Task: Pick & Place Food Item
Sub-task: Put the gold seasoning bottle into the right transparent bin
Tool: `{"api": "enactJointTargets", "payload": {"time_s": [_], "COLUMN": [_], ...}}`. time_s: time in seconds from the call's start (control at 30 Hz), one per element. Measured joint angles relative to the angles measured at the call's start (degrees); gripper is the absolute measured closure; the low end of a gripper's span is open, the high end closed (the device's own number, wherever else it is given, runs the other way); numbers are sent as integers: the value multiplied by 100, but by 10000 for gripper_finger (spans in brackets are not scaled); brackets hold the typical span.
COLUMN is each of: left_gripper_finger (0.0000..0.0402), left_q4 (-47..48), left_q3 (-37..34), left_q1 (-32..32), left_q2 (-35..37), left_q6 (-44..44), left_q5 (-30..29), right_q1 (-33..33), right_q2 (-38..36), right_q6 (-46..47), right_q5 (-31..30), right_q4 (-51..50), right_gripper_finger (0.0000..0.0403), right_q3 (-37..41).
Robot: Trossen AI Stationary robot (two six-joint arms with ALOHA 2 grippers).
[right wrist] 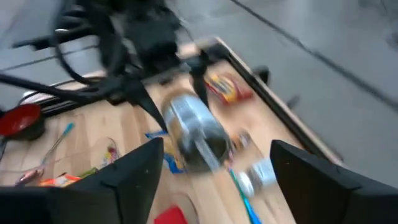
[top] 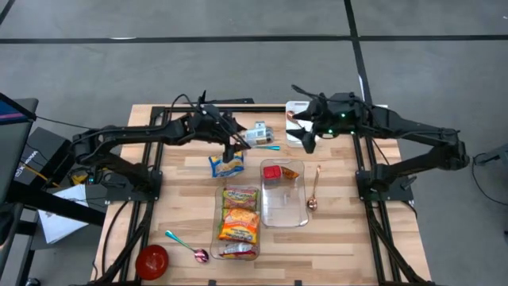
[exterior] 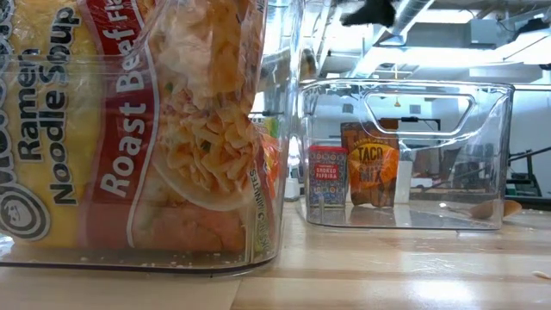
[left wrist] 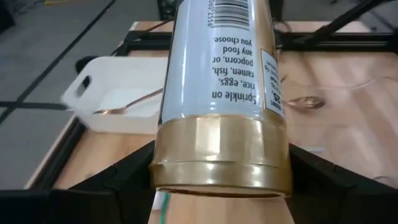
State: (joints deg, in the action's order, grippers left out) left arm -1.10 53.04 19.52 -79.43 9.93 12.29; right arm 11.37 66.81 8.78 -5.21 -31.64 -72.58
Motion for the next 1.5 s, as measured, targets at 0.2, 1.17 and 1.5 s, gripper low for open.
{"api": "enactJointTargets", "payload": {"time_s": [0.2, 1.17, 1.5], "left_gripper_finger": [129, 129, 129], "left_q4": [-16, -513, -775], "left_q3": [310, 646, 657], "left_q1": [-230, -471, -469], "left_q2": [-64, -68, -66], "left_q6": [-496, -1520, -1520], "left_q5": [157, 733, 726], "right_q1": [-45, 45, 38], "right_q2": [310, 568, 819], "right_q6": [-627, -1368, -1122], "right_q5": [669, 1389, 1420], "right_q4": [590, 555, 577], "right_gripper_finger": [106, 106, 69], "right_q3": [-7, -323, -317]}}
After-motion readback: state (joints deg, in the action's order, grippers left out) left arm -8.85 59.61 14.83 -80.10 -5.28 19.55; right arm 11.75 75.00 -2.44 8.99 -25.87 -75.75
